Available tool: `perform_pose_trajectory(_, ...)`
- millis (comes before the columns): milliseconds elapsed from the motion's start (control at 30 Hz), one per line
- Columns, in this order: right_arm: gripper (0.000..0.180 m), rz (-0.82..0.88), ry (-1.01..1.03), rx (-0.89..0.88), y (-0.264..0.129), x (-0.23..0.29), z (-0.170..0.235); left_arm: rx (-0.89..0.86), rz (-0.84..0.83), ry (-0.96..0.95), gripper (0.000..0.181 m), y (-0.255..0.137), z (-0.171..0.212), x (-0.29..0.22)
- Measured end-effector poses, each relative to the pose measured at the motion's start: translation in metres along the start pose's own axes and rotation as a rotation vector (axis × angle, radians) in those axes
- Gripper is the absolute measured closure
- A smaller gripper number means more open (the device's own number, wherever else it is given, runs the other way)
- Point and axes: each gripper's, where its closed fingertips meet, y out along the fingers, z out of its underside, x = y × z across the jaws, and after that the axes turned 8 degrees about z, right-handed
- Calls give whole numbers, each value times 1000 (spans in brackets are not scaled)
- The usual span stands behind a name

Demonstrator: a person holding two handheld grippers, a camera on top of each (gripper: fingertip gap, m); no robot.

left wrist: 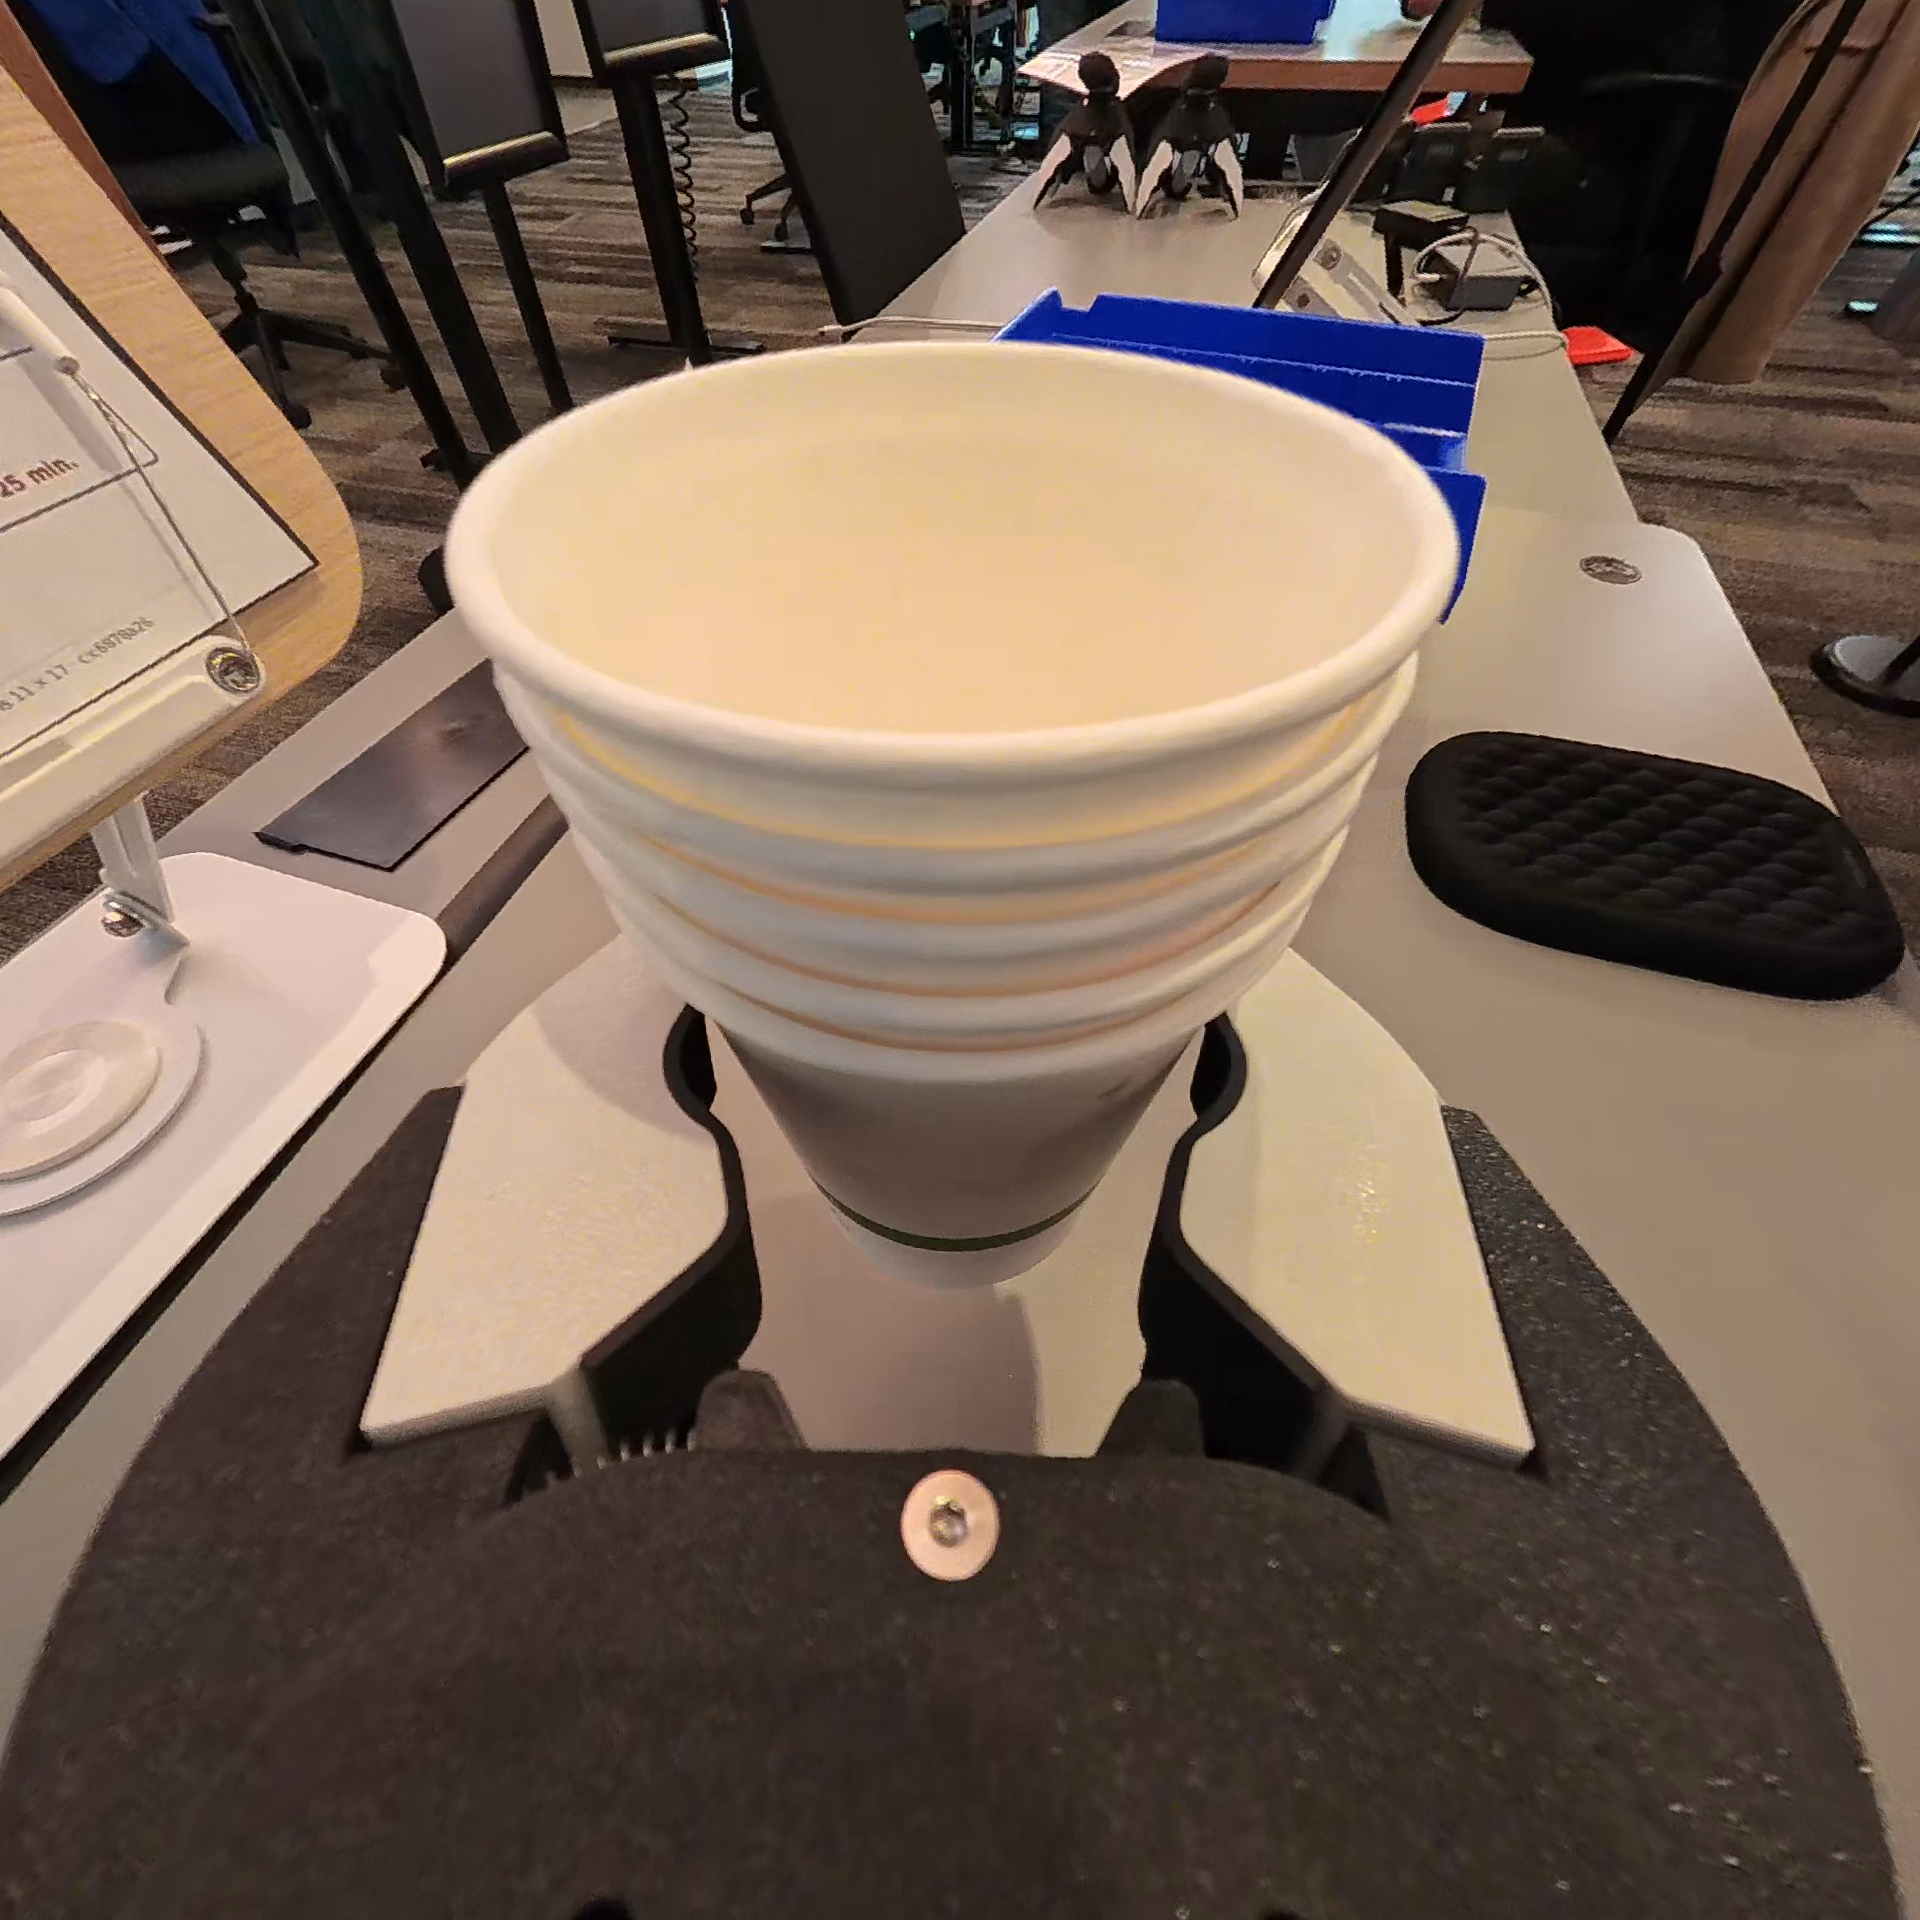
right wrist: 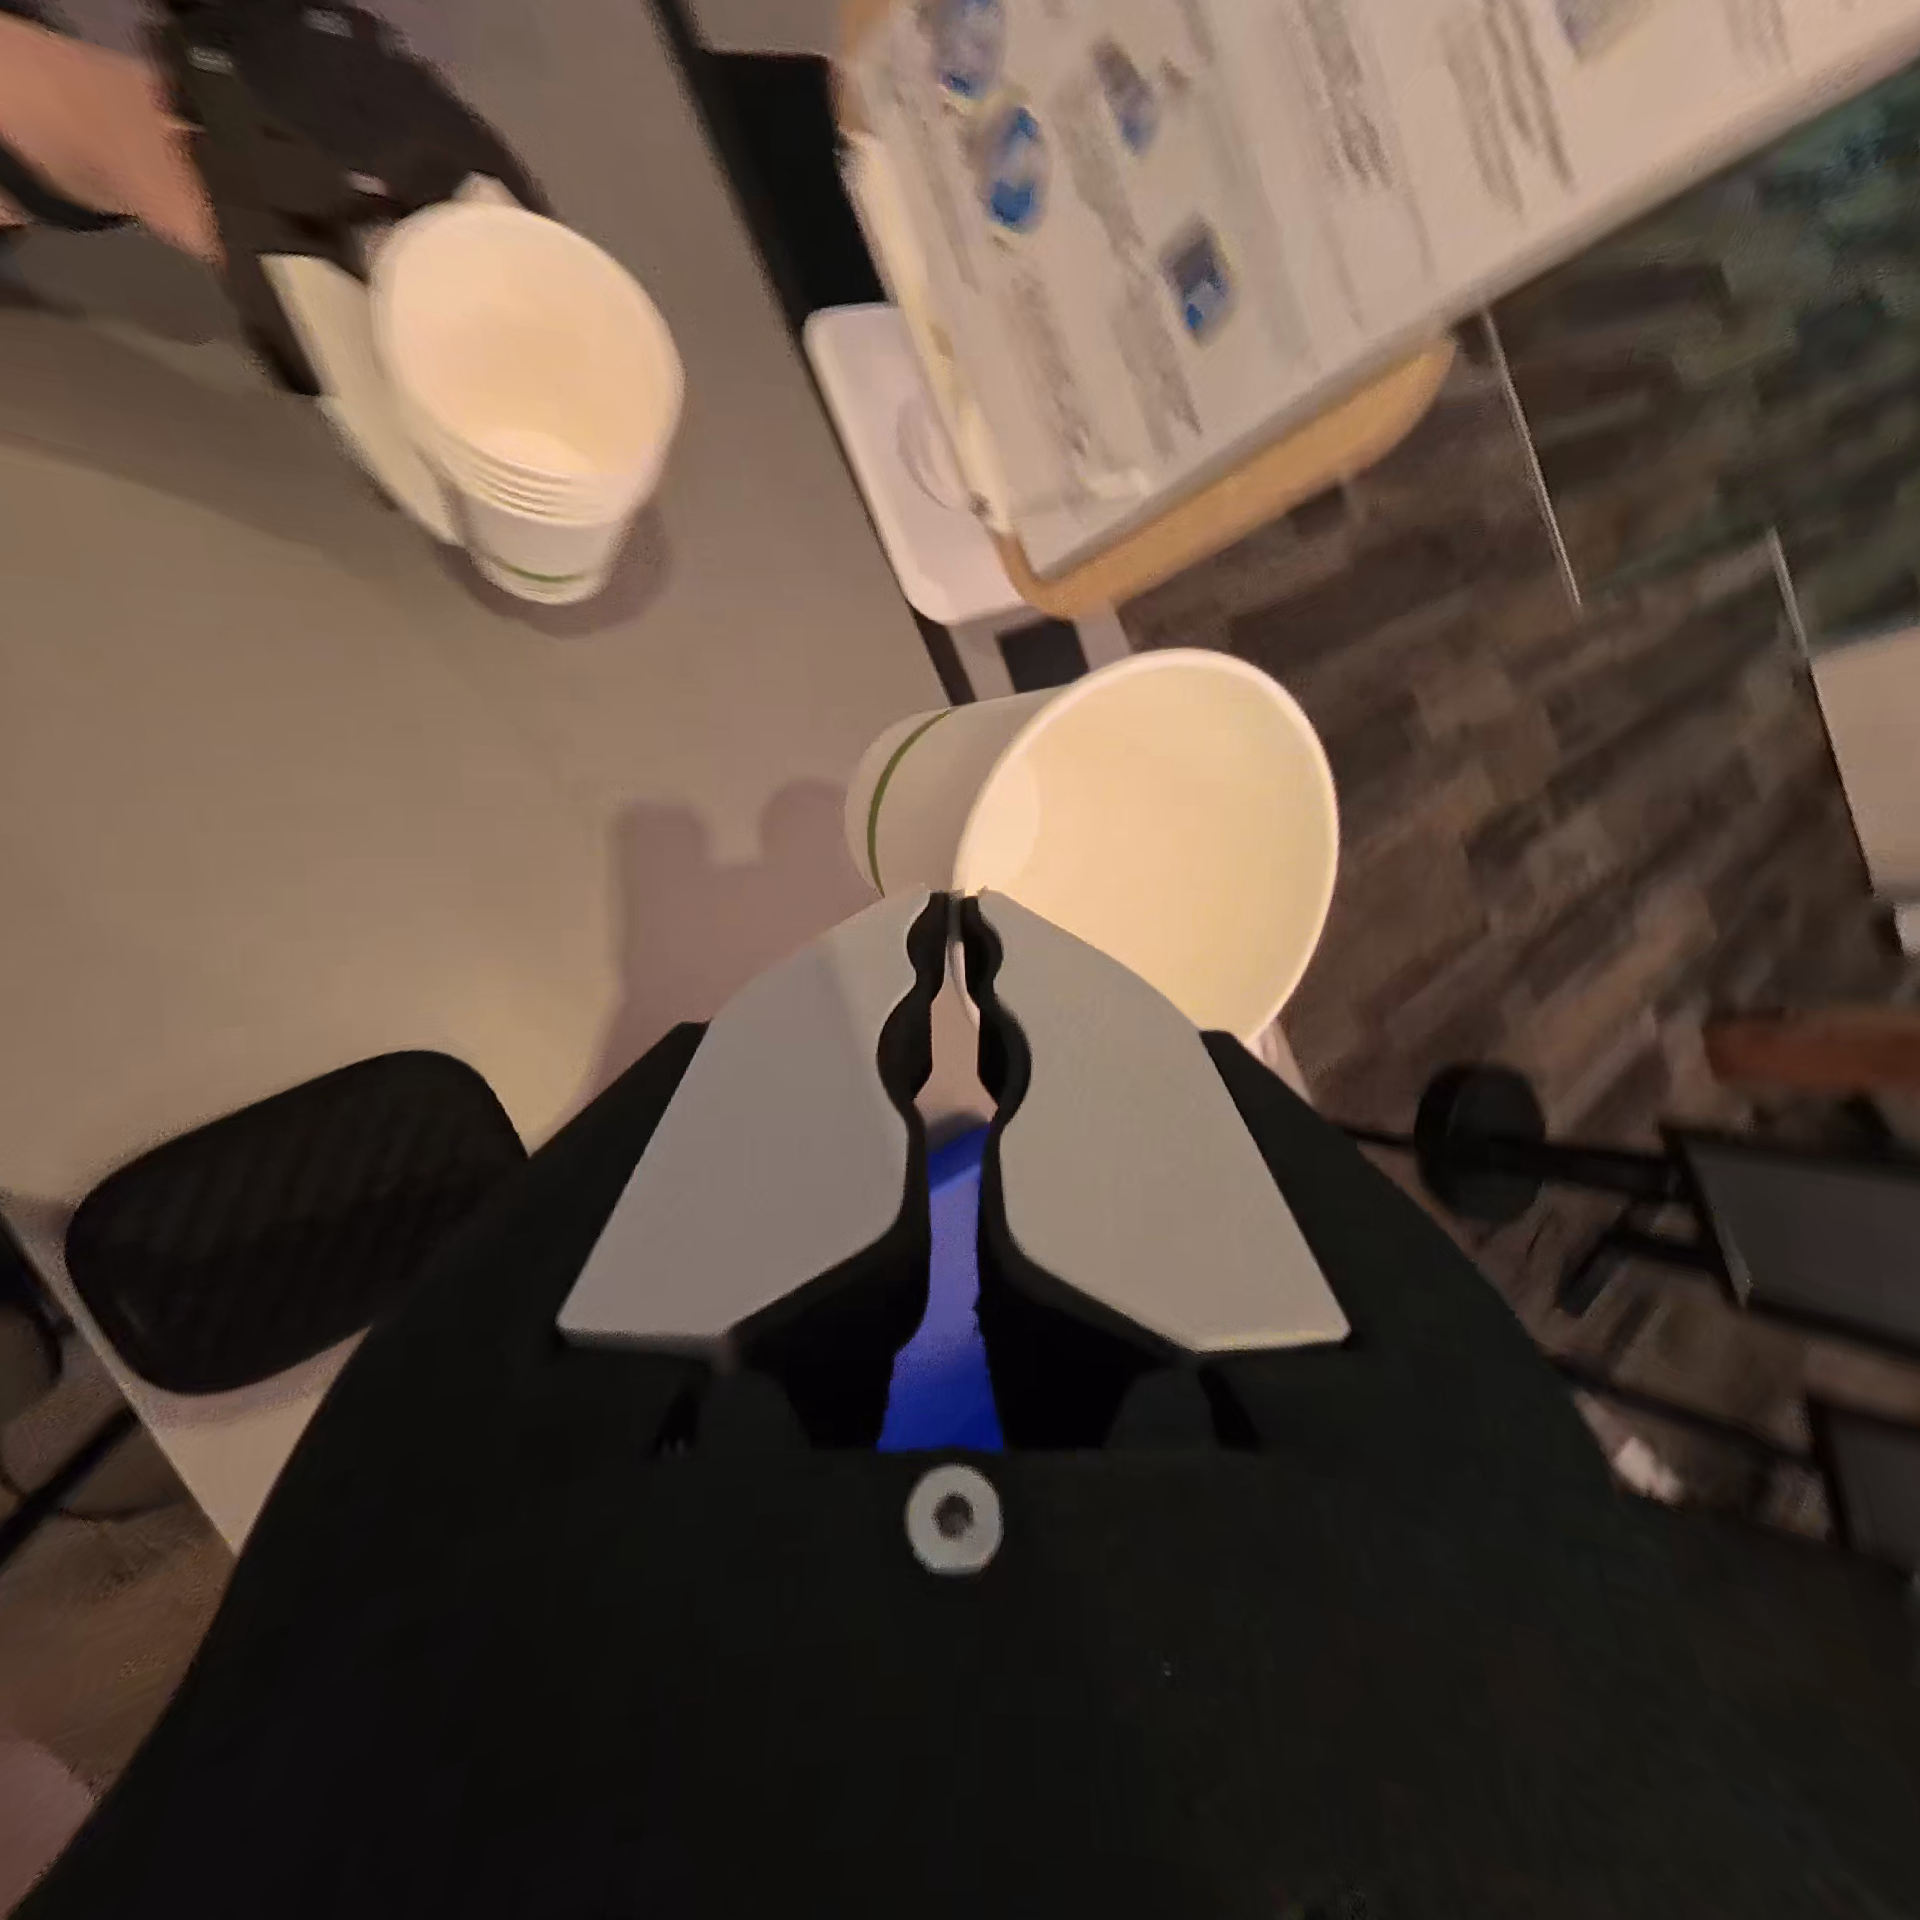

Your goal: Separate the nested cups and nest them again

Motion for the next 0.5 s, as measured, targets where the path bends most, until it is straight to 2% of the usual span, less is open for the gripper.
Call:
perform_pose_trajectory(133, 178, 163, 224, 164, 7, -59, 98, 4, 1, 4, 90, 0, -1, -1)
perform_pose_trajectory(200, 177, 189, 301, 248, 19, -70, 147, 7, -2, 11, 90, 0, -1, -1)
perform_pose_trajectory(400, 177, 143, 551, 410, 66, -66, 265, 13, -16, 11, 90, -3, 0, 2)
perform_pose_trajectory(500, 177, 139, 607, 490, 83, -57, 309, 5, -13, 4, 90, -4, -1, 3)
